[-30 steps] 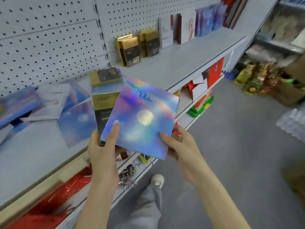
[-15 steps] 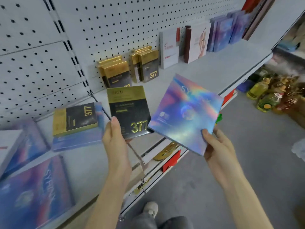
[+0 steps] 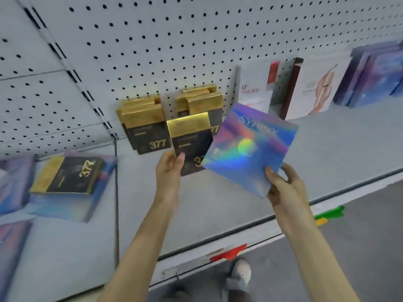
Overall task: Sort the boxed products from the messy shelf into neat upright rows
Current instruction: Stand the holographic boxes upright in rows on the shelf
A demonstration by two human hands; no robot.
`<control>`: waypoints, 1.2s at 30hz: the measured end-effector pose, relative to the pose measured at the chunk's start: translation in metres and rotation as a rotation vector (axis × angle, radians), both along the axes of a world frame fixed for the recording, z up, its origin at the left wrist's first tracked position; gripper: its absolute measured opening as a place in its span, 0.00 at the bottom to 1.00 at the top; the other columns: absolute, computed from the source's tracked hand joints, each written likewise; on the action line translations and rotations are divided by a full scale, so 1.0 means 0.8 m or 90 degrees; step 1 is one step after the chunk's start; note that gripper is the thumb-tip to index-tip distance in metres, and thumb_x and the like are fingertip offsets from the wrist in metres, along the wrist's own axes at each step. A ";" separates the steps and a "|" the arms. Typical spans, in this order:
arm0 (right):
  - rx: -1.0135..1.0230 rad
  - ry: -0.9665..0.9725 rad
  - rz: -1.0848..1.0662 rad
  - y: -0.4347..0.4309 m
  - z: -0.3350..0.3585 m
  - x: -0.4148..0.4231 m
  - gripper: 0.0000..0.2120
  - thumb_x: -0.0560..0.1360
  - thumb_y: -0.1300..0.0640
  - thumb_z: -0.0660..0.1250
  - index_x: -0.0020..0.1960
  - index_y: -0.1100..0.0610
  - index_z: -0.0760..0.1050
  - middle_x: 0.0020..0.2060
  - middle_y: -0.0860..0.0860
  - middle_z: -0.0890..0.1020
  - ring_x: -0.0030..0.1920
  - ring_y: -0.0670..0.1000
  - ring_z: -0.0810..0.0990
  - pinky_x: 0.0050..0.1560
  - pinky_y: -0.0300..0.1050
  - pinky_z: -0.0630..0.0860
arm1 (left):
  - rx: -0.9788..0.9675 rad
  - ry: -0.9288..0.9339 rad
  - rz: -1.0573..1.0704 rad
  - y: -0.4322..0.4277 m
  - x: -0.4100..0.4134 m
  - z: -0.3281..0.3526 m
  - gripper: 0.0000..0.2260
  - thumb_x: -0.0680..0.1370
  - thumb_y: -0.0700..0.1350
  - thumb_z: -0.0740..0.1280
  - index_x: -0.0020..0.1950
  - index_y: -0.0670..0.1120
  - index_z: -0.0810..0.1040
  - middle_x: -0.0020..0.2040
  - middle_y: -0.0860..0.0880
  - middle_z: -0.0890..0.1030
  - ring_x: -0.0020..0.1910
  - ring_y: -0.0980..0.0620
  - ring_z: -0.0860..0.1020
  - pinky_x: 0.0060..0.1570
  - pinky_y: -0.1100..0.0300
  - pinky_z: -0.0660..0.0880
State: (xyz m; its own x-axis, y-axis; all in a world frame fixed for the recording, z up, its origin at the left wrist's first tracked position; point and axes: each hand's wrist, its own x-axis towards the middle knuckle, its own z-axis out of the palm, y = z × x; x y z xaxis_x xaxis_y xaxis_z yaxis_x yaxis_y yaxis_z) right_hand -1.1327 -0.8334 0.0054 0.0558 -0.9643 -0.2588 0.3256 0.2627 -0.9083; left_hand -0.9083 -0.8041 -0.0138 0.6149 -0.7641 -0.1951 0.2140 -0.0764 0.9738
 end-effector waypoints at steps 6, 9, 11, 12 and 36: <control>0.006 0.014 0.087 -0.076 0.003 -0.045 0.09 0.76 0.63 0.67 0.54 0.55 0.73 0.43 0.51 0.86 0.41 0.50 0.84 0.36 0.39 0.78 | 0.003 -0.091 0.041 -0.065 -0.027 -0.026 0.02 0.79 0.35 0.65 0.50 0.41 0.73 0.43 0.47 0.77 0.40 0.57 0.76 0.41 0.64 0.72; 0.005 0.020 0.132 -0.097 0.001 -0.051 0.07 0.76 0.62 0.68 0.53 0.54 0.74 0.44 0.51 0.86 0.42 0.50 0.84 0.36 0.39 0.78 | 0.058 -0.247 0.060 -0.076 -0.021 -0.038 0.07 0.77 0.37 0.68 0.53 0.44 0.76 0.48 0.47 0.81 0.42 0.60 0.78 0.45 0.64 0.75; 0.011 0.016 0.146 -0.104 -0.001 -0.051 0.07 0.75 0.61 0.68 0.52 0.54 0.75 0.45 0.51 0.86 0.43 0.50 0.85 0.36 0.39 0.78 | 0.097 -0.351 0.090 -0.079 -0.011 -0.044 0.09 0.76 0.41 0.70 0.55 0.48 0.78 0.48 0.49 0.81 0.41 0.68 0.77 0.42 0.73 0.73; 0.014 0.016 0.150 -0.106 -0.002 -0.051 0.07 0.74 0.61 0.69 0.51 0.54 0.75 0.45 0.52 0.86 0.43 0.50 0.85 0.36 0.39 0.79 | 0.105 -0.386 0.099 -0.081 -0.005 -0.047 0.10 0.76 0.42 0.70 0.56 0.48 0.78 0.49 0.49 0.81 0.42 0.72 0.76 0.40 0.78 0.69; 0.039 0.034 0.037 -0.073 -0.008 -0.099 0.09 0.76 0.63 0.67 0.54 0.53 0.75 0.45 0.53 0.87 0.41 0.50 0.85 0.34 0.38 0.78 | 0.029 -0.514 0.137 -0.071 -0.044 -0.019 0.18 0.79 0.49 0.67 0.66 0.46 0.69 0.60 0.51 0.70 0.58 0.53 0.73 0.58 0.62 0.70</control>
State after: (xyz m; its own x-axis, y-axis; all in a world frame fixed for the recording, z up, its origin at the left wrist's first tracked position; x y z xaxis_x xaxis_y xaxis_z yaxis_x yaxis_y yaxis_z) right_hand -1.2116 -0.8921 -0.0013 0.0957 -0.9422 -0.3212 0.2595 0.3352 -0.9057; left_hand -0.9438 -0.8607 -0.0289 0.7105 -0.6165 0.3394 -0.5333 -0.1570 0.8313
